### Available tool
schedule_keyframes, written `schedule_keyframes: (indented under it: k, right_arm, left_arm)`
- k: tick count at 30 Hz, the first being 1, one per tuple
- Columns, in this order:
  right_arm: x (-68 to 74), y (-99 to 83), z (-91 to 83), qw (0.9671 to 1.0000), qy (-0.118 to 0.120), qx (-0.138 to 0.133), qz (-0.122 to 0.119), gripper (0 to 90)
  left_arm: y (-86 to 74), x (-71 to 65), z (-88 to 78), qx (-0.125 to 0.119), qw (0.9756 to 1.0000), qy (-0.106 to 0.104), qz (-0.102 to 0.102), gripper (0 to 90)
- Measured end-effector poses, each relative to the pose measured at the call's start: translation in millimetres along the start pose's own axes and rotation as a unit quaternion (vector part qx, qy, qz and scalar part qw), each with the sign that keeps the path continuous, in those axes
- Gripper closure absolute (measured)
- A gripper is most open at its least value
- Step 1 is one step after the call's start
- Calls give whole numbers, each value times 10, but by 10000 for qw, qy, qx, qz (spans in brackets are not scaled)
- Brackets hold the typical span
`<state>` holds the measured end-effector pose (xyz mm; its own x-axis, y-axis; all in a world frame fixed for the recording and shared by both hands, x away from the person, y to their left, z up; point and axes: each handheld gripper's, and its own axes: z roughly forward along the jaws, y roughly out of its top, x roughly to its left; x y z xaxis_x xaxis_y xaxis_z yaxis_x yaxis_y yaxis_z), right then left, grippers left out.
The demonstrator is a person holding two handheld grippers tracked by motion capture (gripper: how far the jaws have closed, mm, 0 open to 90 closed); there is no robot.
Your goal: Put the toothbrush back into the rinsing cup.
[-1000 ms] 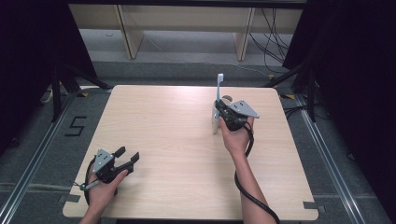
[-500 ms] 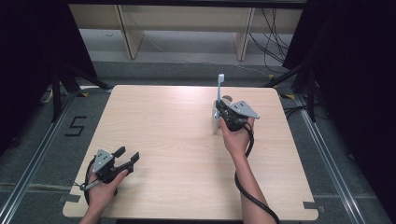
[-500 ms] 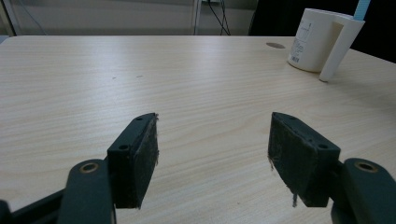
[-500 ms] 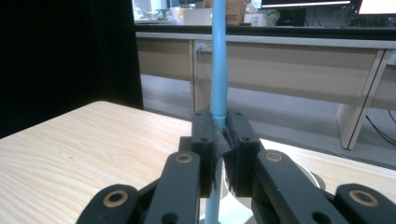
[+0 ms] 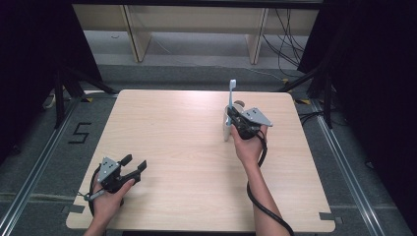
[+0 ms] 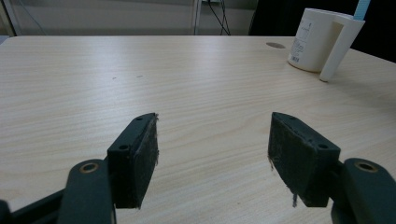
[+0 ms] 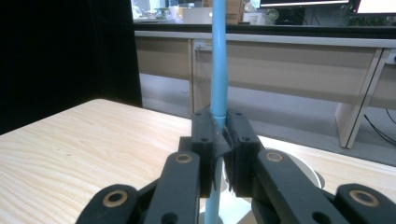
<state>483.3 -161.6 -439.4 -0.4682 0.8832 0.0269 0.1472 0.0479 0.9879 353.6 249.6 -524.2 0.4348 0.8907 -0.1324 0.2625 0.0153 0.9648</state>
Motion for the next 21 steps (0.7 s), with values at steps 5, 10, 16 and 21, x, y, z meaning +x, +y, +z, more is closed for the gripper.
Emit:
schedule_keyframes:
  k: [5, 10, 16, 21]
  right_arm:
    - [4, -7, -6, 10000, -6, 34, 26, 835]
    - [11, -36, 0, 10000, 2, 4, 82, 834]
    - [-2, -63, -3, 10000, -52, 18, 6, 832]
    - [-11, -63, -9, 10000, -49, 74, 37, 830]
  left_arm:
    - [0, -3, -1, 10, 10000, 8, 14, 328]
    - [0, 0, 0, -3, 10000, -3, 2, 328]
    - [0, -5, -4, 22, 10000, 17, 11, 328]
    - [0, -3, 0, 6, 10000, 4, 16, 328]
